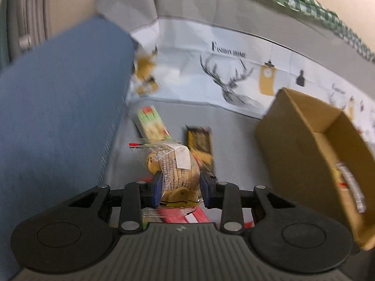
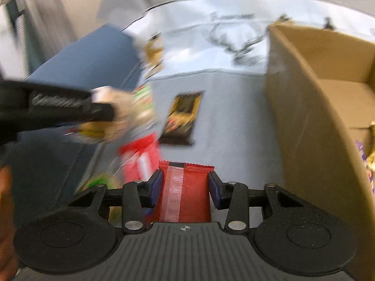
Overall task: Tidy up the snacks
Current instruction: 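Grasp the small red packet with the right tool while the left tool grasps the clear cookie bag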
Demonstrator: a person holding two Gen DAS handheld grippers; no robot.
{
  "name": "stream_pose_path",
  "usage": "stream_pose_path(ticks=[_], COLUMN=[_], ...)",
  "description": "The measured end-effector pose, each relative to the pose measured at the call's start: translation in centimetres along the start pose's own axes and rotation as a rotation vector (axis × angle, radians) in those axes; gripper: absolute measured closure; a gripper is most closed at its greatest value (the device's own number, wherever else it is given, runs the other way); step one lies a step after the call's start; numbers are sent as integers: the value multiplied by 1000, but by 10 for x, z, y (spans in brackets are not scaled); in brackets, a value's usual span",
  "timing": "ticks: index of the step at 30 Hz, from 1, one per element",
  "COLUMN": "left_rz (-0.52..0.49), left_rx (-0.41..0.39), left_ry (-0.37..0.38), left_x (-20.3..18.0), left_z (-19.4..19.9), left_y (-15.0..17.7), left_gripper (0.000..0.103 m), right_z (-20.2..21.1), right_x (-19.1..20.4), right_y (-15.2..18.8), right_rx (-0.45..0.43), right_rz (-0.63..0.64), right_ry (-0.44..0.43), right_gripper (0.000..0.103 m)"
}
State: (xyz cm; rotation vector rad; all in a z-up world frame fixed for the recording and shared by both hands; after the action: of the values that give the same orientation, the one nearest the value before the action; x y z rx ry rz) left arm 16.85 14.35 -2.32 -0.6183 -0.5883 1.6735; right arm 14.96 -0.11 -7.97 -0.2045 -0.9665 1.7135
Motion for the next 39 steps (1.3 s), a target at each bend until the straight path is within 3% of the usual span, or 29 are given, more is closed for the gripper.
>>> stream_pose_path(ticks=[3, 8, 10, 14, 20, 28, 34, 39], left_rz=[48, 51, 58, 67, 49, 43, 18, 3], left_rx=[85, 240, 240, 241, 255, 267, 280, 283], left_ry=[78, 97, 102, 74, 36, 21, -6, -13], left_x=[-3, -5, -4, -5, -7, -20, -29, -30], left_z=[-2, -23, -24, -28, -34, -45, -51, -52], left_y=[14, 37, 36, 36, 36, 34, 36, 38], left_gripper=[66, 62, 61, 46, 35, 34, 34, 34], right_z=[16, 41, 45, 43, 25, 32, 31, 31], right_x=[7, 10, 4, -11, -20, -17, -10, -6], right_y=[15, 40, 50, 63, 70, 76, 81, 80], right_rx=[57, 76, 91, 89, 122, 178, 193, 183], right_rz=[42, 113, 131, 149, 143, 180, 275, 306], right_ry=[-61, -83, -60, -54, -61, -61, -31, -24], right_gripper=[60, 60, 60, 59, 53, 44, 43, 54])
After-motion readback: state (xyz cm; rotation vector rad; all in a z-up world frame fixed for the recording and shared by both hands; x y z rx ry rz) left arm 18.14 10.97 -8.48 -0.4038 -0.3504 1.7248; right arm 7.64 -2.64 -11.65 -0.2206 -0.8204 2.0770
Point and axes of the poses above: each gripper's, at about its wrist camera, not at the fingertips, and z roughly against the way its jaws point, x to its left, y to its underside, the point moved 7 cm from there along -z, roughly the way its jaws point, and after that the axes turned 7 degrees about -y, right-handed, at the moved point
